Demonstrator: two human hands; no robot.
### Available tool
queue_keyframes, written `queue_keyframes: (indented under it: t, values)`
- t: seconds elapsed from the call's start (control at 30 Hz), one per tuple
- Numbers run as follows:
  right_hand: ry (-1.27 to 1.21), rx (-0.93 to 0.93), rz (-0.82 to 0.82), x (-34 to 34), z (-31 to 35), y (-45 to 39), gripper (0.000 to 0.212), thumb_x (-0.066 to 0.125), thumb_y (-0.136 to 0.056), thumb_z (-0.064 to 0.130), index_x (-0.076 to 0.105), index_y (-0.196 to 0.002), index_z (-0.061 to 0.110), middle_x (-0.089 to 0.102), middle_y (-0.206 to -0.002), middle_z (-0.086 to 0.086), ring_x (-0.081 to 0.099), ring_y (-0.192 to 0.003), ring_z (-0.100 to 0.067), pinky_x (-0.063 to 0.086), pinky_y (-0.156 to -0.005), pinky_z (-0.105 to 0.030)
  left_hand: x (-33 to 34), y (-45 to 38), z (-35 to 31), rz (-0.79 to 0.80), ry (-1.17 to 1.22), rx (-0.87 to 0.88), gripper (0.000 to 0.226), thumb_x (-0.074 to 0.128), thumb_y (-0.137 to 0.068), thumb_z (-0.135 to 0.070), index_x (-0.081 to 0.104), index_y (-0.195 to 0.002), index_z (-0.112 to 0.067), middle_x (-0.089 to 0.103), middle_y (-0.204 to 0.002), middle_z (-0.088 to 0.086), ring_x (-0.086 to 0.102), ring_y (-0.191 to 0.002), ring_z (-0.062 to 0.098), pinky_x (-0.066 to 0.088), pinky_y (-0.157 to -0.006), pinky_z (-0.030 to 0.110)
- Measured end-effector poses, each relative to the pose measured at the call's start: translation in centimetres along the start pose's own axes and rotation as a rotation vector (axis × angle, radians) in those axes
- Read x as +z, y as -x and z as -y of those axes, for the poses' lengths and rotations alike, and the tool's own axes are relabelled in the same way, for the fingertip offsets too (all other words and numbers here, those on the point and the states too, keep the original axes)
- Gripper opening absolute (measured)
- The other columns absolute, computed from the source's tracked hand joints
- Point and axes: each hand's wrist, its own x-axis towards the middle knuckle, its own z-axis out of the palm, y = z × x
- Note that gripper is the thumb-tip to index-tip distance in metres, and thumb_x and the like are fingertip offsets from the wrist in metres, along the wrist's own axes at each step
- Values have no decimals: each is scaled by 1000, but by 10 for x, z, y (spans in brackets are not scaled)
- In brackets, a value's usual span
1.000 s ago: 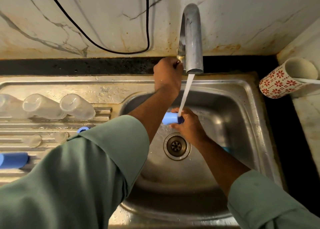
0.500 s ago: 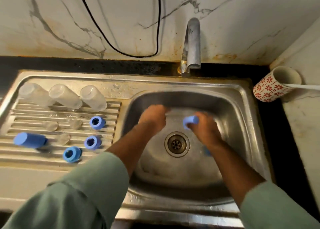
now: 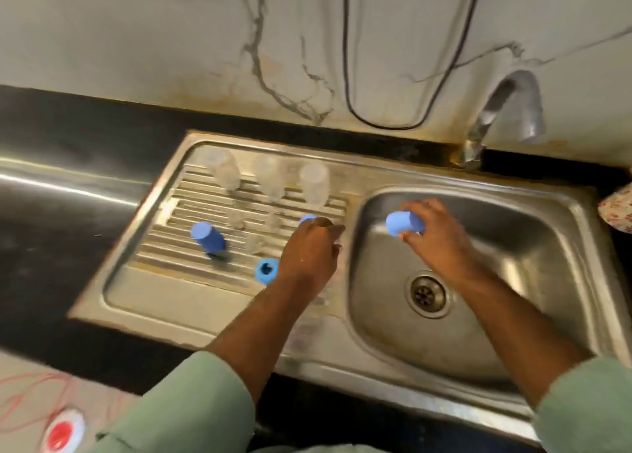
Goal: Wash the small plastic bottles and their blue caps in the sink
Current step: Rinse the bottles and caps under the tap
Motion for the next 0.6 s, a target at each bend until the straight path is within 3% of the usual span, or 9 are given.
queue_keyframes:
  t: [0.1,0.2,0.27,0.33,0.47,0.6]
  values:
    - [-115,-222,4,16,88,-2,54,78,-68,-2,67,-119,12,59,-115,-10,57,-99,-20,34,-84,-15,-37,27,56,-191,59,5,36,69,-83,-4,72,-118,-11,68,-116,12,57,-109,37,47,-95,41]
    - [-116,-353,76,55,162,-14,55,76,-67,7,64,-121,12,63,-116,-9,59,-104,-26,40,-89,-27,-68,42,130,-392,38,-35,34,77,-78,-5,75,-112,-11,71,-106,10,62,-99,37,48,-88,39]
    - [-68,-483,90,83,205,-30,50,73,-70,12,65,-119,11,62,-115,-9,58,-104,-29,40,-88,-30,-85,49,179,-429,61,-122,37,76,-79,-4,73,-115,-10,70,-110,11,61,-101,38,50,-89,41]
    - [27,-562,110,110,242,-48,47,71,-75,6,63,-121,14,60,-118,-8,55,-107,-28,43,-88,-33,-95,52,219,-362,70,-212,45,74,-80,-5,68,-124,-11,65,-119,12,59,-110,37,49,-94,42]
    - [349,-689,165,156,292,-84,45,65,-84,3,61,-125,20,59,-122,-7,52,-108,-29,47,-86,-43,-96,46,260,33,-25,-338,65,71,-85,-24,48,-145,-20,46,-145,8,45,-133,30,38,-107,35]
    - [691,-787,295,189,313,-106,43,65,-88,12,57,-128,22,60,-123,-6,52,-109,-26,45,-89,-38,-86,38,269,139,-32,-317,62,77,-79,-34,53,-134,-21,45,-142,5,44,-132,29,40,-105,38]
